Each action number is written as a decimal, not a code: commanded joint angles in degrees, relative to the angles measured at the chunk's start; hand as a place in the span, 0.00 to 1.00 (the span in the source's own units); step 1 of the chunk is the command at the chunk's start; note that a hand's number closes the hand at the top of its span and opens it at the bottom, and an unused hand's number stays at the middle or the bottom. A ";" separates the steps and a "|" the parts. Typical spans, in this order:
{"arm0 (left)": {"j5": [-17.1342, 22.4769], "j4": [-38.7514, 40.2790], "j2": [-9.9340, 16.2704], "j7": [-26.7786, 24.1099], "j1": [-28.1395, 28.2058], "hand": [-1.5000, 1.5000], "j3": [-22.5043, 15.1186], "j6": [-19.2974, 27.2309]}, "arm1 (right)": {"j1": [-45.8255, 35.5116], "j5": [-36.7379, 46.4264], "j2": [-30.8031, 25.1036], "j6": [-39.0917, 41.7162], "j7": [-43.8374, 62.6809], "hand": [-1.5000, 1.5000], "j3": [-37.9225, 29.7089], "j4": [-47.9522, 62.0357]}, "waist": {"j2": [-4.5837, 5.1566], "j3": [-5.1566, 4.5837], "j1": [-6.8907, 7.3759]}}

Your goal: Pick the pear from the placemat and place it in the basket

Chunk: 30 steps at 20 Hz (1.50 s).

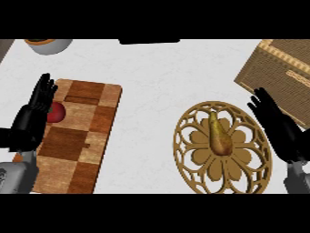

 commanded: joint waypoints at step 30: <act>2.58 0.22 3.10 22.14 -1.60 0.50 0.95 -1.89 | -44.27 52.22 -7.59 24.53 30.65 0.00 22.59 -17.19 | -0.36 -1.25 2.37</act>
